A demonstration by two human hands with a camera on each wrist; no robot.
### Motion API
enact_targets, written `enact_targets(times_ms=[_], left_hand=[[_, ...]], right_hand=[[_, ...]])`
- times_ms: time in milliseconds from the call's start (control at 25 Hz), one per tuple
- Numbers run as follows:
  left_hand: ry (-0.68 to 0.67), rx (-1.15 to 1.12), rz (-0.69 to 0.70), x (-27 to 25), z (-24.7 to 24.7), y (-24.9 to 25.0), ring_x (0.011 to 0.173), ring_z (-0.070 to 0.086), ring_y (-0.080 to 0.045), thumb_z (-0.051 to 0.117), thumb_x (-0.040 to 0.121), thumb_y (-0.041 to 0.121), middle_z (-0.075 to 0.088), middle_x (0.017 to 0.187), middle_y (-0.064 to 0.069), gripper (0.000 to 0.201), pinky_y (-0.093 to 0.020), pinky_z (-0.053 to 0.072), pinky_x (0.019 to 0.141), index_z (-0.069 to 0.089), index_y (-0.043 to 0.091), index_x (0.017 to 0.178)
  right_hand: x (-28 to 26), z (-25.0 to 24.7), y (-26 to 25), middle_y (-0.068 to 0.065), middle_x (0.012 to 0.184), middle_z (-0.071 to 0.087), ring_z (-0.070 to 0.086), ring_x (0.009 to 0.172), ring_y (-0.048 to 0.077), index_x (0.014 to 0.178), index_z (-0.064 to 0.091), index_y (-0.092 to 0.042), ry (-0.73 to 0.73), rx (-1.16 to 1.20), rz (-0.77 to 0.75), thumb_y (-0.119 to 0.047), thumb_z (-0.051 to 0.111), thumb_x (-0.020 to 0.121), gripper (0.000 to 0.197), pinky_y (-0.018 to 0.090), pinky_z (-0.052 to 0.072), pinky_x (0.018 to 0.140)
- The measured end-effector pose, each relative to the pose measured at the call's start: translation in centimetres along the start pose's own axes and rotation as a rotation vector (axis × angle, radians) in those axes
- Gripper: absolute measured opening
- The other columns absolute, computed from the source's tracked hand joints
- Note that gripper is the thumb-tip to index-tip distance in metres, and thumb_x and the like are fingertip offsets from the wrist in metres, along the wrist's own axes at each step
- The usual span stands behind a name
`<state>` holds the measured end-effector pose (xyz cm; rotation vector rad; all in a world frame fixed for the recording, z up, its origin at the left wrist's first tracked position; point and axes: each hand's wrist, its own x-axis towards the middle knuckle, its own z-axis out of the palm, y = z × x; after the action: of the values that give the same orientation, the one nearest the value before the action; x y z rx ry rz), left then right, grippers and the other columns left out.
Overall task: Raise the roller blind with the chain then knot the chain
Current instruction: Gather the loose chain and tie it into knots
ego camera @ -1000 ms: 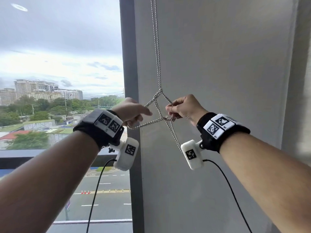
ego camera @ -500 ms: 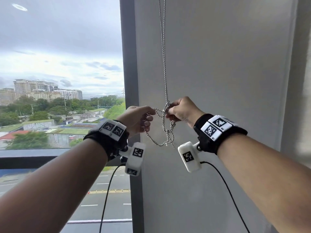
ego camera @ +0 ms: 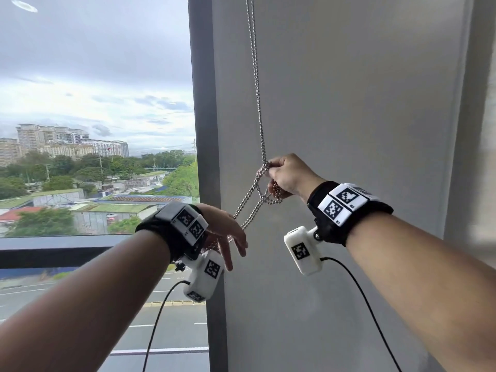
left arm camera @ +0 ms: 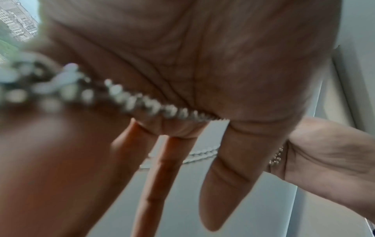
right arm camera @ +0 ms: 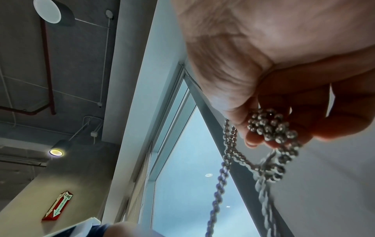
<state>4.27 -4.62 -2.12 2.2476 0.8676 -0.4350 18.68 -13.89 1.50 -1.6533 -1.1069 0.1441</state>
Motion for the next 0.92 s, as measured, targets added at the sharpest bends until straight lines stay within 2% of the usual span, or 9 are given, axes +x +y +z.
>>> enact_targets(times_ms=[160, 280, 360, 440, 480, 560, 640, 800, 920], left_hand=[[0.093, 0.072, -0.068, -0.3, 0.5, -0.6, 0.068, 0.058, -0.026, 0.056, 0.087, 0.034, 0.067, 0.108, -0.018, 0.016, -0.025, 0.044, 0.056, 0.055, 0.018, 0.09], [0.09, -0.277, 0.197, 0.7, 0.2, -1.1, 0.08, 0.068, -0.035, 0.053, 0.09, 0.017, 0.073, 0.085, -0.017, 0.016, -0.036, 0.053, 0.066, 0.062, 0.006, 0.098], [0.144, -0.573, 0.41, 1.1, 0.3, -0.6, 0.078, 0.068, -0.034, 0.055, 0.087, 0.01, 0.068, 0.07, -0.015, 0.011, -0.049, 0.05, 0.085, 0.061, 0.003, 0.094], [0.197, -0.788, 0.558, 1.2, 0.5, 0.6, 0.068, 0.065, -0.031, 0.06, 0.084, 0.009, 0.057, 0.06, -0.009, 0.006, -0.053, 0.047, 0.092, 0.061, 0.004, 0.086], [0.235, -0.884, 0.609, 1.3, 0.6, 1.2, 0.061, 0.061, -0.027, 0.061, 0.083, 0.008, 0.053, 0.057, -0.007, 0.005, -0.051, 0.05, 0.089, 0.061, 0.003, 0.082], [0.328, -1.048, 0.669, 1.5, 0.5, 2.2, 0.048, 0.051, -0.018, 0.062, 0.082, 0.008, 0.048, 0.056, -0.006, 0.007, -0.04, 0.057, 0.068, 0.062, 0.003, 0.078], [0.414, -1.156, 0.709, 1.6, 0.4, 2.8, 0.044, 0.044, -0.013, 0.064, 0.082, 0.01, 0.048, 0.058, -0.006, 0.008, -0.029, 0.049, 0.051, 0.063, 0.003, 0.078], [0.563, -1.195, 0.752, 1.9, 0.0, 3.0, 0.041, 0.038, -0.01, 0.067, 0.08, 0.015, 0.049, 0.06, -0.006, 0.014, -0.021, 0.035, 0.041, 0.064, 0.002, 0.085], [0.726, -1.055, 0.683, 2.4, 0.0, 2.8, 0.035, 0.028, -0.008, 0.071, 0.078, 0.028, 0.041, 0.046, 0.005, 0.017, -0.017, 0.022, 0.036, 0.066, 0.012, 0.073]], right_hand=[[0.1, -0.4, 0.5, 0.003, 0.052, 0.061, 0.058, 0.049, 0.021, 0.088, 0.069, -0.015, 0.053, -0.048, 0.003, -0.01, 0.051, 0.09, 0.019, 0.035, 0.052, 0.062], [-0.2, -0.4, 0.5, 0.006, 0.057, 0.063, 0.058, 0.048, 0.021, 0.095, 0.067, -0.007, 0.014, -0.059, 0.01, -0.007, 0.051, 0.089, 0.017, 0.028, 0.048, 0.057], [-0.4, -0.1, 0.3, 0.009, 0.06, 0.063, 0.058, 0.05, 0.023, 0.089, 0.065, -0.005, -0.013, -0.041, -0.002, -0.003, 0.052, 0.089, 0.014, 0.032, 0.05, 0.06], [-0.5, 0.2, 0.0, 0.009, 0.063, 0.064, 0.058, 0.049, 0.021, 0.081, 0.065, -0.005, -0.028, -0.031, -0.017, 0.0, 0.054, 0.087, 0.013, 0.031, 0.052, 0.056], [-0.4, 0.4, 0.0, 0.01, 0.064, 0.064, 0.059, 0.049, 0.021, 0.076, 0.065, -0.006, -0.027, -0.038, -0.026, 0.001, 0.056, 0.086, 0.015, 0.031, 0.054, 0.054], [-0.1, 0.7, 0.2, 0.01, 0.065, 0.066, 0.061, 0.054, 0.022, 0.068, 0.066, -0.01, -0.008, -0.053, -0.041, -0.001, 0.061, 0.082, 0.018, 0.038, 0.059, 0.058], [0.0, 0.7, 0.5, 0.01, 0.063, 0.067, 0.063, 0.054, 0.022, 0.067, 0.067, -0.012, 0.013, -0.038, -0.053, -0.004, 0.068, 0.08, 0.016, 0.041, 0.06, 0.062], [-0.6, 0.5, 0.9, 0.01, 0.07, 0.071, 0.062, 0.056, 0.018, 0.072, 0.066, -0.015, 0.06, -0.008, -0.106, -0.009, 0.079, 0.071, 0.015, 0.031, 0.052, 0.056], [-1.1, 0.5, 1.1, 0.007, 0.083, 0.072, 0.069, 0.067, 0.019, 0.086, 0.065, -0.018, 0.088, 0.0, -0.158, -0.013, 0.079, 0.061, 0.029, 0.032, 0.058, 0.064]])
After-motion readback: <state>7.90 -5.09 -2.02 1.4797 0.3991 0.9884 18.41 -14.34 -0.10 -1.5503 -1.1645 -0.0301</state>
